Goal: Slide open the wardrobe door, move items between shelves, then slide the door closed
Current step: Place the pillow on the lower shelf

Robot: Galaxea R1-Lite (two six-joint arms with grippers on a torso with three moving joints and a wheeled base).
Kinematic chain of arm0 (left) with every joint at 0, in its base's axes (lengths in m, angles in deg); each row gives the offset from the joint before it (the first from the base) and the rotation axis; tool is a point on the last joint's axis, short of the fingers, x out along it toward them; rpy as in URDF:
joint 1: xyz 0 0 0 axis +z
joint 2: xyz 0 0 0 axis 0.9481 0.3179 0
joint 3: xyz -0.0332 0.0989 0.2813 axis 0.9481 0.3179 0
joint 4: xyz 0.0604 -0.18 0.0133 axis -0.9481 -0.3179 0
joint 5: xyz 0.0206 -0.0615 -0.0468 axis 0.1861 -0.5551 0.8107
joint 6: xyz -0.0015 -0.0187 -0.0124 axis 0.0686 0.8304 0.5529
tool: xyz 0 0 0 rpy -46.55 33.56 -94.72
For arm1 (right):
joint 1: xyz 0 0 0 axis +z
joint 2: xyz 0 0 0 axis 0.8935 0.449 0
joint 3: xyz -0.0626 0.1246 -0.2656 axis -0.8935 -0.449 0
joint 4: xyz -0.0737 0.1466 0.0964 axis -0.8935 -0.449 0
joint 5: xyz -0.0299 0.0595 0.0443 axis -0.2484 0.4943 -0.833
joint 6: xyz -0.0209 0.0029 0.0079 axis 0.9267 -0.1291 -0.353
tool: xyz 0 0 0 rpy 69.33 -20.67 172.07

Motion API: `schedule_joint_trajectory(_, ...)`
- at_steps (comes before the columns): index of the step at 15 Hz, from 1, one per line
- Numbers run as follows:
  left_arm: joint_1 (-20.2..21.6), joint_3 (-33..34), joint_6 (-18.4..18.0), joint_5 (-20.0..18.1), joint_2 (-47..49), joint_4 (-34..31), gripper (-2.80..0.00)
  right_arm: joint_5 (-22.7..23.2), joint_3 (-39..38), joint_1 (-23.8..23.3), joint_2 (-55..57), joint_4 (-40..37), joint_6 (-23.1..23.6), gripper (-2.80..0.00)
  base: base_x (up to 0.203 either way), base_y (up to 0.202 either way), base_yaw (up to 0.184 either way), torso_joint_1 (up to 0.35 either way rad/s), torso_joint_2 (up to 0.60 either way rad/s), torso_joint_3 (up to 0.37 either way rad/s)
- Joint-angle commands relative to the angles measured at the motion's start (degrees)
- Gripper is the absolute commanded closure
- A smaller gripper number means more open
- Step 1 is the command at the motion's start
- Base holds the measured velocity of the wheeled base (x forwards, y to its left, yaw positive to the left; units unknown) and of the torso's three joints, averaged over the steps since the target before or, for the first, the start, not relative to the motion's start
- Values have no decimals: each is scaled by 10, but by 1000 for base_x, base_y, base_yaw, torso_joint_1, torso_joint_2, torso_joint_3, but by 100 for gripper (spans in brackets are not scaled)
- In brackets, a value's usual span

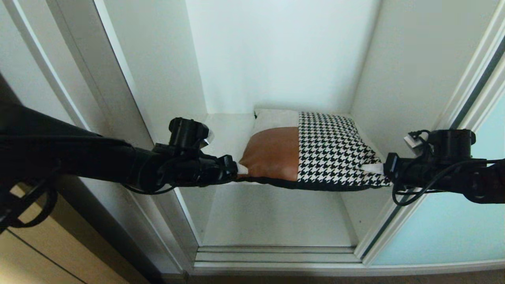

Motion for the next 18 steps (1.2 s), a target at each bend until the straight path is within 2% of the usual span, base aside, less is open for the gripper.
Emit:
schedule_joint_trajectory(1, 0, -26, 20, -20, 39, 26, -280, 3, 0, -1, -10, 1, -1, 0, 0, 0, 0, 0, 0, 0)
schedule_joint_trajectory(5, 1, -53, 21, -19, 98, 64, -280, 6, -11, -1, -11, 4, -2, 0, 0, 0, 0, 0, 0, 0)
schedule_joint_trajectory(8, 1, -52, 22, -15, 135, 132, -280, 6, -12, -3, -13, 3, -3, 0, 0, 0, 0, 0, 0, 0)
schedule_joint_trajectory(12, 1, -71, 30, -20, 129, 144, -280, 6, -17, -2, -6, 5, -2, 0, 0, 0, 0, 0, 0, 0)
schedule_joint_trajectory(15, 1, -67, 55, -22, 98, 158, -280, 7, -22, -2, -3, 5, -1, 0, 0, 0, 0, 0, 0, 0)
schedule_joint_trajectory(18, -2, -72, 58, -27, 105, 172, -280, 7, -24, -1, -4, 6, 0, 0, 0, 0, 0, 0, 0, 0)
